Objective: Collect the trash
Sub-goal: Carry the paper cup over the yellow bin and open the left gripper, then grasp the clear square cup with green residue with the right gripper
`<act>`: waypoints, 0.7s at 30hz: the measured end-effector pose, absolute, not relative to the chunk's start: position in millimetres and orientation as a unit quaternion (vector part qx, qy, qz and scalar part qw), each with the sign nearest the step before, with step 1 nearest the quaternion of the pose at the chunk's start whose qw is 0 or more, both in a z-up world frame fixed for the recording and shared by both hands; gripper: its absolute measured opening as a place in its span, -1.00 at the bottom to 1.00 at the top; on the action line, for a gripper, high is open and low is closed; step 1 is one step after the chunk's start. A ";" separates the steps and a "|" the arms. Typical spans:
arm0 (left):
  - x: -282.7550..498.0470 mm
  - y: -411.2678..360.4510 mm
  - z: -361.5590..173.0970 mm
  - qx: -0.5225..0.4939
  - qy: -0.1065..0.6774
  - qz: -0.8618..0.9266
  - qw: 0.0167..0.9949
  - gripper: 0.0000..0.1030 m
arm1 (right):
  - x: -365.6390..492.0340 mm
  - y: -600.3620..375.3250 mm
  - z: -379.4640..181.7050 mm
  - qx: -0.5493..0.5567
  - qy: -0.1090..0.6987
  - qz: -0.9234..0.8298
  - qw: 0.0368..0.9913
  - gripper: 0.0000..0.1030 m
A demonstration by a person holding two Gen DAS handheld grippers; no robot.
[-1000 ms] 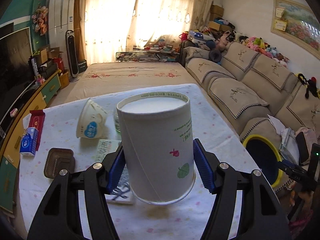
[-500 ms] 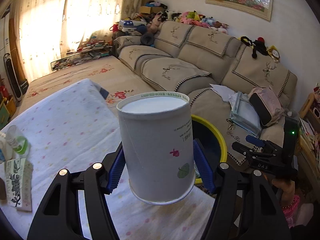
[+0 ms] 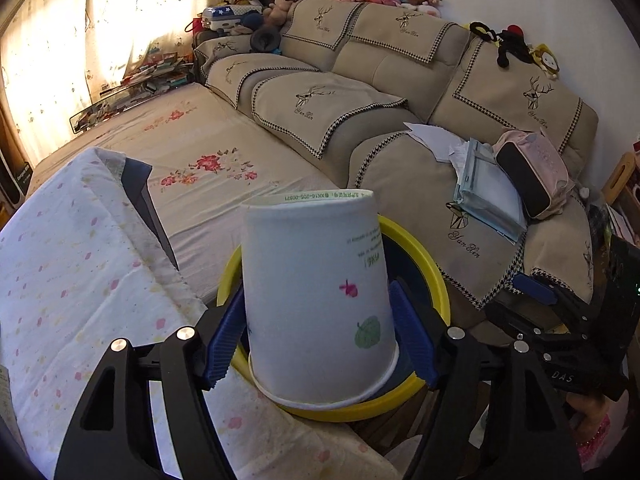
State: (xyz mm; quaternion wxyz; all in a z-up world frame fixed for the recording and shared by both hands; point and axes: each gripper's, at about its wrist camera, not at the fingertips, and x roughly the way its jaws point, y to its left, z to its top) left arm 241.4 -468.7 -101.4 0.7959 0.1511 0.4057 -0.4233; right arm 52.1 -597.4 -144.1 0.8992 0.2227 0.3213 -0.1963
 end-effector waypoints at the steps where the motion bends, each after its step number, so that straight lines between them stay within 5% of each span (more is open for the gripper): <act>1: 243.5 -471.2 -103.0 0.151 0.408 -0.422 0.796 0.38 | 51.1 -598.4 -144.6 0.224 0.321 -0.197 0.899 0.65; 8: 248.6 -466.8 -98.8 0.137 0.404 -0.420 0.801 0.45 | 53.0 -597.5 -146.4 0.228 0.324 -0.195 0.897 0.65; 21: 220.9 -311.1 -46.2 0.043 0.349 -0.385 0.853 0.57 | 72.7 -564.5 -140.3 0.207 0.334 -0.161 0.905 0.66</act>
